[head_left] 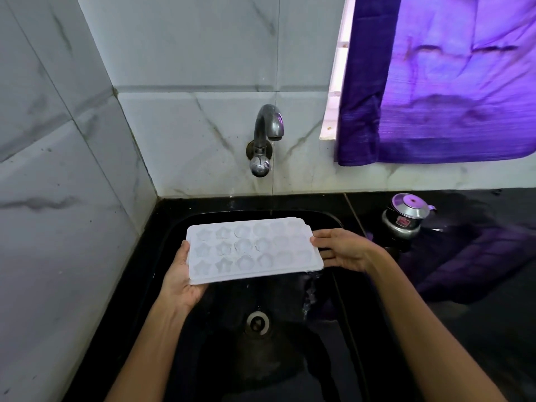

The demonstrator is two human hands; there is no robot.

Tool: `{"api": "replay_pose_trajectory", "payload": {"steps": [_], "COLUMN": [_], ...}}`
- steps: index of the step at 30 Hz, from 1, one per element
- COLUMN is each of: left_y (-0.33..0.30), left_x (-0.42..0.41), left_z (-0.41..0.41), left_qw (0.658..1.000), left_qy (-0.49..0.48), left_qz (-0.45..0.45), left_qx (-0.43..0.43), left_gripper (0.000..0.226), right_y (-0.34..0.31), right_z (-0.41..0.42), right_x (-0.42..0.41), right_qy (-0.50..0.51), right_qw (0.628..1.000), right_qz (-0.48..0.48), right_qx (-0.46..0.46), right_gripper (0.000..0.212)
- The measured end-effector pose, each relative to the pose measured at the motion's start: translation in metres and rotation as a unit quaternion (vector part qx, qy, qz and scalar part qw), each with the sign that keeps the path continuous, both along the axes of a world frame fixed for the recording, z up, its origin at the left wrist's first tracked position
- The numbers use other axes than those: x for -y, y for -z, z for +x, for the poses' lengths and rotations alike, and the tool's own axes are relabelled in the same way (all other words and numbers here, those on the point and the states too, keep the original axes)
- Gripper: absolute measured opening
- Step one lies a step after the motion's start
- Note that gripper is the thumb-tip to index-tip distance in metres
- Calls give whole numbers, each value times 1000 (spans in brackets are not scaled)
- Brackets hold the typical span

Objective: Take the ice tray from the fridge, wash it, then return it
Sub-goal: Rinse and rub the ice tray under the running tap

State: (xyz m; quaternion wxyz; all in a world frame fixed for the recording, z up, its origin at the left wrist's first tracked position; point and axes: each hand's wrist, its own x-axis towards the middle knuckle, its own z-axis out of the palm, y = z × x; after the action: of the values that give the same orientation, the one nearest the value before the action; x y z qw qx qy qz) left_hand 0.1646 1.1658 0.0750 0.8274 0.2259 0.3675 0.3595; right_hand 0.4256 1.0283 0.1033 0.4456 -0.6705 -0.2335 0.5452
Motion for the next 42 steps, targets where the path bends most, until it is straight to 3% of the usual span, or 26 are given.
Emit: {"api": "replay_pose_trajectory", "payload": {"steps": [4,8,13,16,27,37,42], "left_y": [10,29,55,70,111,125,88], "left_x": [2,2,18,32,73,92,97], "left_z": [0,-1,-11,-16,-55,-87,-83], "left_qw": [999,988,939,913,863,853,824], "left_qy": [13,23,64,107,211,180,120], "left_qz": [24,94,167,182,197,238,334], "left_qx": [-31,-121,-293,-349,-415,-429,-441], "left_gripper": [42,45,21,20,38,27,20], "right_y": [5,25,65,89,136,142,117], "right_z": [-2,-7,-20,-29,-72,-98,-94], "right_x": [7,20,44,61,106,126,121], "right_qy": [13,33,65,92,146,123,142], "right_qw": [999,998,997,995,988,970,957], "right_qz": [15,22,-3,-22,-29,3,49], "right_qx": [30,40,32,30,51,209,249], "right_gripper": [20,23,24,24,14,35,42]}}
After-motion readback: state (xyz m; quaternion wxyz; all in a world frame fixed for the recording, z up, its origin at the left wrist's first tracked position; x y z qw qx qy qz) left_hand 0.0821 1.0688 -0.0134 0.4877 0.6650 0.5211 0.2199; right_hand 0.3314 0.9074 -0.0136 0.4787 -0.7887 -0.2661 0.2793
